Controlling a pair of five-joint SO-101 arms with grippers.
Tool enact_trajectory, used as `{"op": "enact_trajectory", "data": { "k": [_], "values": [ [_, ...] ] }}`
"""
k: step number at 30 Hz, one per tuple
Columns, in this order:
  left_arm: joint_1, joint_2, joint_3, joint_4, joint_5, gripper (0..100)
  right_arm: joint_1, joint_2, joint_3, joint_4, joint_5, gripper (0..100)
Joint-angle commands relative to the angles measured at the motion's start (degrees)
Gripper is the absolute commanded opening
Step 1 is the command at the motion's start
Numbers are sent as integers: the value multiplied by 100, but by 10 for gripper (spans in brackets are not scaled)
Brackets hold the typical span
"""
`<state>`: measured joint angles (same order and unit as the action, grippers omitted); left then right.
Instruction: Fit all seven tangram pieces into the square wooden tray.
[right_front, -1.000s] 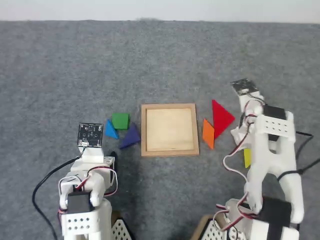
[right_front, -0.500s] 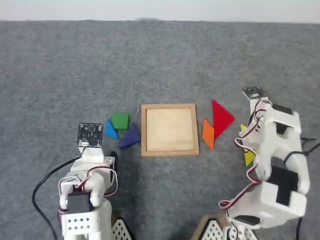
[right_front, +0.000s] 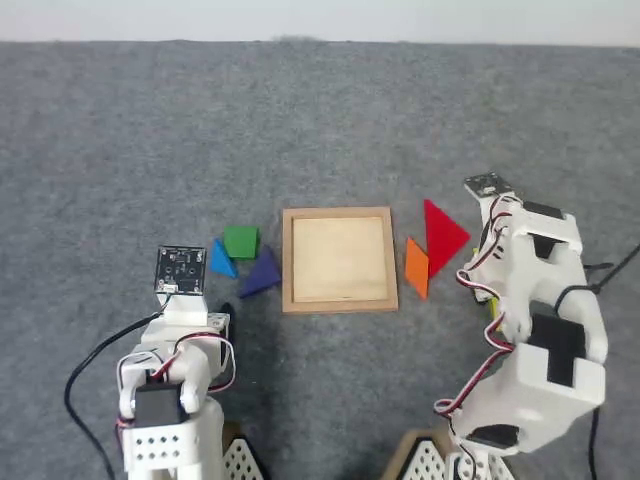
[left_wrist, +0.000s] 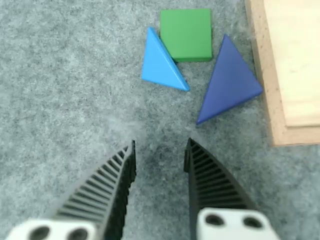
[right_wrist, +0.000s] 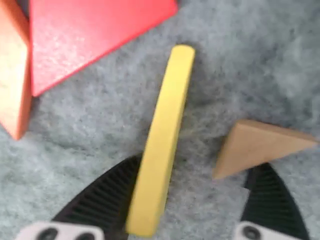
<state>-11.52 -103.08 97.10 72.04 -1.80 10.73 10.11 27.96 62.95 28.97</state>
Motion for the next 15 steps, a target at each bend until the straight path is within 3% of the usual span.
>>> {"op": "enact_trajectory", "data": {
  "k": [1, 15],
  "values": [
    [35, -62, -66, 0, -53, 150, -145, -4, -167, -4, -220, 226],
    [35, -62, -66, 0, -53, 150, -180, -769, -132, 646, -615, 54]
  ]
}}
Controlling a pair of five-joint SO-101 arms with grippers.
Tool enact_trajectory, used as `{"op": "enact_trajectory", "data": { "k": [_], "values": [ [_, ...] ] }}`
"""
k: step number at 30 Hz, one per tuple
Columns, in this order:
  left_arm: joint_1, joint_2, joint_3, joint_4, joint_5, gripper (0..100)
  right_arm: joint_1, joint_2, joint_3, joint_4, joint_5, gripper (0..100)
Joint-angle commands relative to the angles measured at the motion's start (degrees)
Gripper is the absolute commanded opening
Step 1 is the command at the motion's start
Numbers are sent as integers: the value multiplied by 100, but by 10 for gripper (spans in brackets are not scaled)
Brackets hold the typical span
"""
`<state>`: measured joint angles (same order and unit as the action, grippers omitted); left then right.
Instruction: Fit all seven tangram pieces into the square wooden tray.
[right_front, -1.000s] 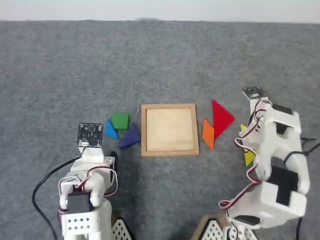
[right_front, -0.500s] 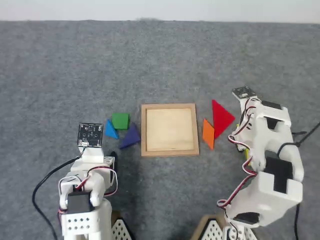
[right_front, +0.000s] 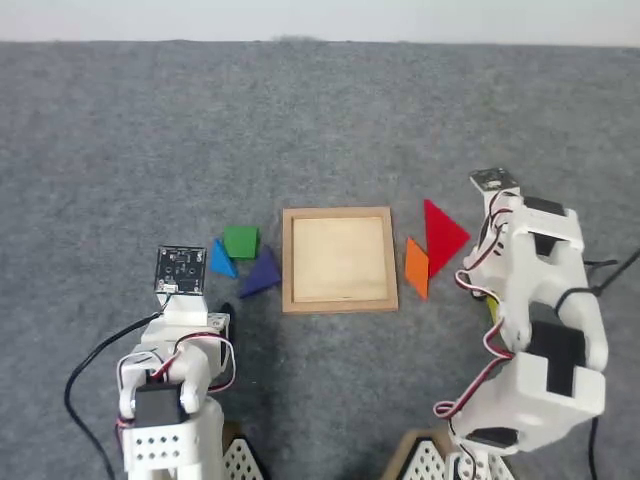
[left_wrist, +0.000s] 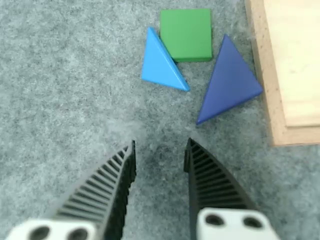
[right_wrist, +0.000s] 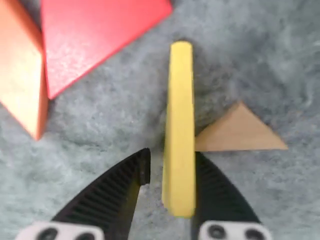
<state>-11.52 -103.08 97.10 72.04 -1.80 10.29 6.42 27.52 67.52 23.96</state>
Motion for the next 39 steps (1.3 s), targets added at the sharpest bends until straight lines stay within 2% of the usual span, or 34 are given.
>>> {"op": "enact_trajectory", "data": {
  "k": [1, 3, 10, 13, 16, 21, 25, 28, 32, 39],
  "values": [
    [35, -62, -66, 0, -53, 150, -145, -409, -97, 242, -123, 38],
    [35, -62, -66, 0, -53, 150, -145, -444, -132, 321, -132, 7],
    [35, -62, -66, 0, -53, 150, -171, -743, -132, 347, -466, 7],
    [35, -62, -66, 0, -53, 150, -488, -1235, -132, 426, -730, 7],
    [35, -62, -66, 0, -53, 150, -1218, -1921, -237, 804, -1169, 6],
    [35, -62, -66, 0, -53, 150, -3055, -2589, -448, 875, -1969, 6],
    [35, -62, -66, 0, -53, 150, -4312, -2141, -721, 549, -2330, 6],
    [35, -62, -66, 0, -53, 150, -4769, -1464, -1196, 189, -2787, 6],
    [35, -62, -66, 0, -53, 150, -5015, -418, -2013, -31, -3807, 6],
    [35, -62, -66, 0, -53, 150, -5024, 1235, -3156, -40, -5486, 6]
  ]
}}
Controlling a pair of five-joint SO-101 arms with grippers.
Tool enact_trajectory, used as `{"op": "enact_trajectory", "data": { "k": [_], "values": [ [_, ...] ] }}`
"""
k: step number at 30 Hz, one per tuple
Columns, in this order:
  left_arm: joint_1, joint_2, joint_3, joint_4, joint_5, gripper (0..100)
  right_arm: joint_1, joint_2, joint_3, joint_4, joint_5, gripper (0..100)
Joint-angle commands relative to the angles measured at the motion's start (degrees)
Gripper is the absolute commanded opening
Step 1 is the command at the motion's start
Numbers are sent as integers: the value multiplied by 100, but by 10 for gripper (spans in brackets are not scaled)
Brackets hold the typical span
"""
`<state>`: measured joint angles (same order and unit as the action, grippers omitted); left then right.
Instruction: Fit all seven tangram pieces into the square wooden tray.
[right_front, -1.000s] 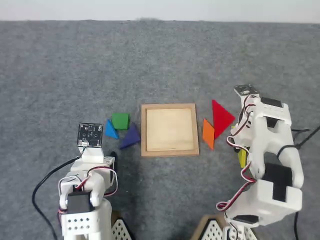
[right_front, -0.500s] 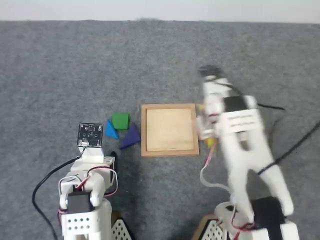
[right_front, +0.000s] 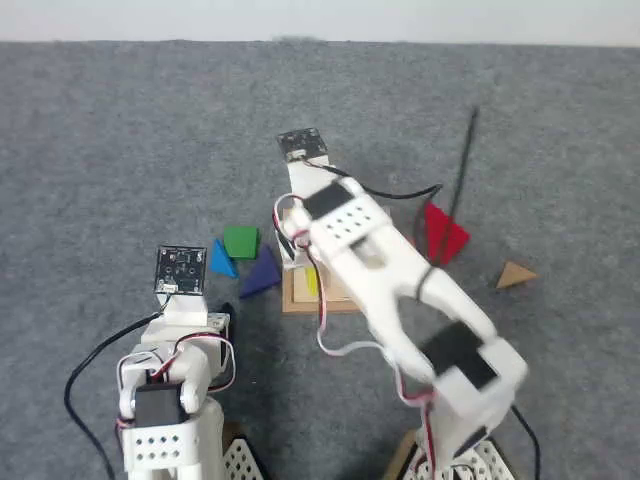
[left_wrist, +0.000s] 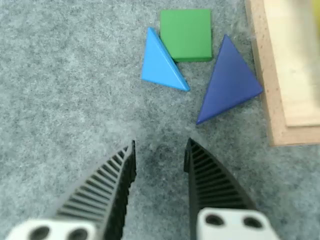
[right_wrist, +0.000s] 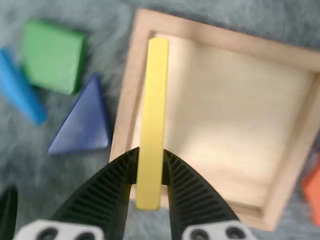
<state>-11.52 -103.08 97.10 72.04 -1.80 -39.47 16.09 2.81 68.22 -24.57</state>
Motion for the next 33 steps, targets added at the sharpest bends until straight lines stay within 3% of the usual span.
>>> {"op": "enact_trajectory", "data": {
  "k": [1, 9, 15, 17, 33],
  "values": [
    [35, -62, -66, 0, -53, 150, -48, 426, -818, -110, -774, 6],
    [35, -62, -66, 0, -53, 150, 22, 831, -1213, -233, -826, 16],
    [35, -62, -66, 0, -53, 150, -207, 963, -1222, -233, -791, 227],
    [35, -62, -66, 0, -53, 150, -233, 945, -1222, -224, -607, 256],
    [35, -62, -66, 0, -53, 150, 787, -75, -1213, 576, 826, 226]
  ]
}}
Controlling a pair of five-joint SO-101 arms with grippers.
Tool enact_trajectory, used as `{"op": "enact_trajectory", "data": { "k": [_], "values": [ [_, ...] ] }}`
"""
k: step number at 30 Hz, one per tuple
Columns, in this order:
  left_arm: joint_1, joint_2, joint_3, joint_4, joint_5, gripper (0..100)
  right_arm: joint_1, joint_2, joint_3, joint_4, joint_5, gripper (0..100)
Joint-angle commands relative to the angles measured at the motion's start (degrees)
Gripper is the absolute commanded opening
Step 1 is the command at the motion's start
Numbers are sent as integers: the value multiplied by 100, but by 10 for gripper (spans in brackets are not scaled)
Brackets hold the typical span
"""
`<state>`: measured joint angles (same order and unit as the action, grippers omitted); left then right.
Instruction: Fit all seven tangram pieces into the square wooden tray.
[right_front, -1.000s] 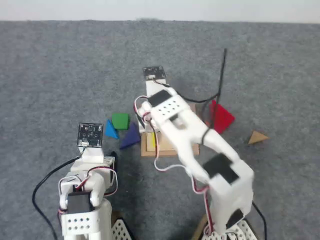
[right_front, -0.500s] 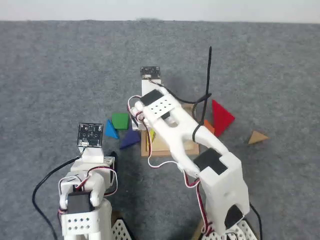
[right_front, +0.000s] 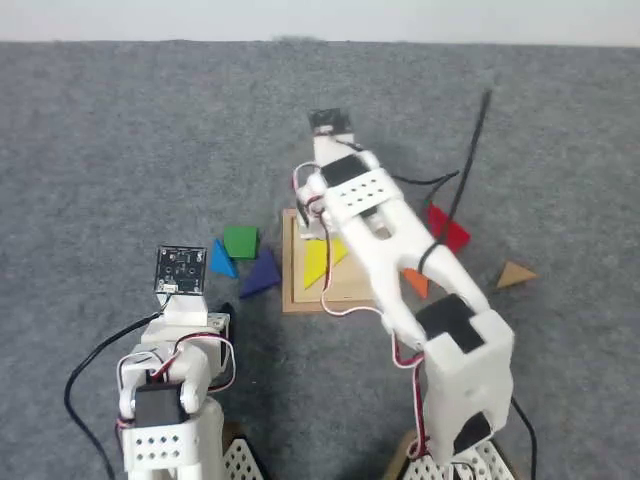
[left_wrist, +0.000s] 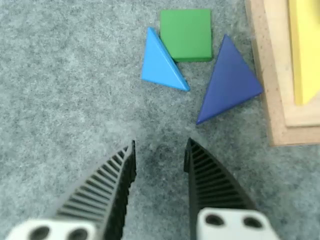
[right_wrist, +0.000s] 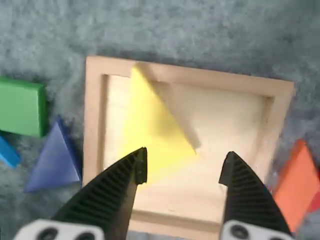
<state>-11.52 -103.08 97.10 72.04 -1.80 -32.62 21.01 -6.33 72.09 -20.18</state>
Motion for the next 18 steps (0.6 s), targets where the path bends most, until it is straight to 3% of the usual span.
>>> {"op": "enact_trajectory", "data": {
  "k": [1, 9, 18],
  "values": [
    [35, -62, -66, 0, -53, 150, 127, -593, -299, 189, 492, 226],
    [35, -62, -66, 0, -53, 150, 567, -13, -255, -585, 1029, 63],
    [35, -62, -66, 0, -53, 150, 110, 664, -237, -778, 1319, 62]
  ]
}}
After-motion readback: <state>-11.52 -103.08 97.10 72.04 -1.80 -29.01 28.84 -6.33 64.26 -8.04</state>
